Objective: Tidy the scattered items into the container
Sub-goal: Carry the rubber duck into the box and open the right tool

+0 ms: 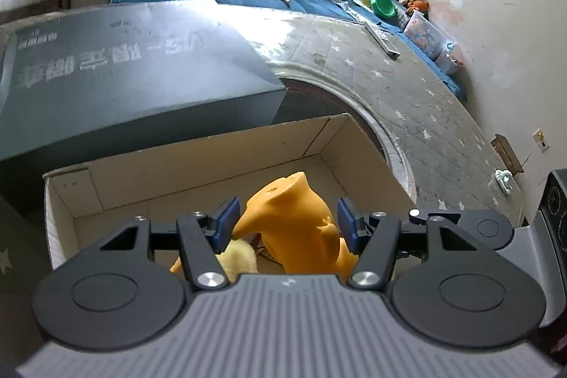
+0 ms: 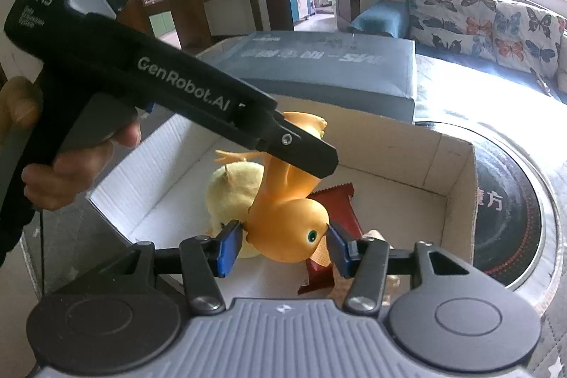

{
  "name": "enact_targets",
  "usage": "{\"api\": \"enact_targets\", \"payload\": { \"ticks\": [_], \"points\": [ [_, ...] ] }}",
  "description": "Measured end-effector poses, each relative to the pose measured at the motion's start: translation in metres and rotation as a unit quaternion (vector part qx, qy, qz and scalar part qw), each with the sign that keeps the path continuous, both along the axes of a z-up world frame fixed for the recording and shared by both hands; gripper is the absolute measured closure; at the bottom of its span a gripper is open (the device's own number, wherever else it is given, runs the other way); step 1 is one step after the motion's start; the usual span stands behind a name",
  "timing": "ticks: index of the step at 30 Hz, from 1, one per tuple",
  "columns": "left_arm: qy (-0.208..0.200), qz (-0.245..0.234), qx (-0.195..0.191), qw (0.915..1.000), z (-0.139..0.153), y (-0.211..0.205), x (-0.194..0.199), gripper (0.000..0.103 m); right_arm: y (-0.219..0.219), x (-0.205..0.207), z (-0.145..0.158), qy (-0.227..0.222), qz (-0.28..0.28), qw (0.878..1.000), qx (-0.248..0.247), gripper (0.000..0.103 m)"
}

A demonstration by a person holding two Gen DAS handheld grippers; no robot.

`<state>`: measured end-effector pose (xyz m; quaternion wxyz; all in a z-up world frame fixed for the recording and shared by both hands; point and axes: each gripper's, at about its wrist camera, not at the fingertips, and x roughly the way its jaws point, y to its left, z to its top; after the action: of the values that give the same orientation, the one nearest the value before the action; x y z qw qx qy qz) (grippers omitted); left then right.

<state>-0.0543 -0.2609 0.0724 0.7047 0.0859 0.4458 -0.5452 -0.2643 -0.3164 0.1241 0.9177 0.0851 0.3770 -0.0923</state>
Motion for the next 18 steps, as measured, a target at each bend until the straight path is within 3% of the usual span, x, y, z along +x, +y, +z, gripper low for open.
{"api": "enact_targets", "payload": {
  "ticks": [18],
  "points": [
    [0.009,0.022,0.001,0.9997,-0.0083,-0.0004,0.0016,0.043,0.0069,-0.0036,-0.0004,-0.002,0.003,1.000,-0.016,0.048]
  ]
}}
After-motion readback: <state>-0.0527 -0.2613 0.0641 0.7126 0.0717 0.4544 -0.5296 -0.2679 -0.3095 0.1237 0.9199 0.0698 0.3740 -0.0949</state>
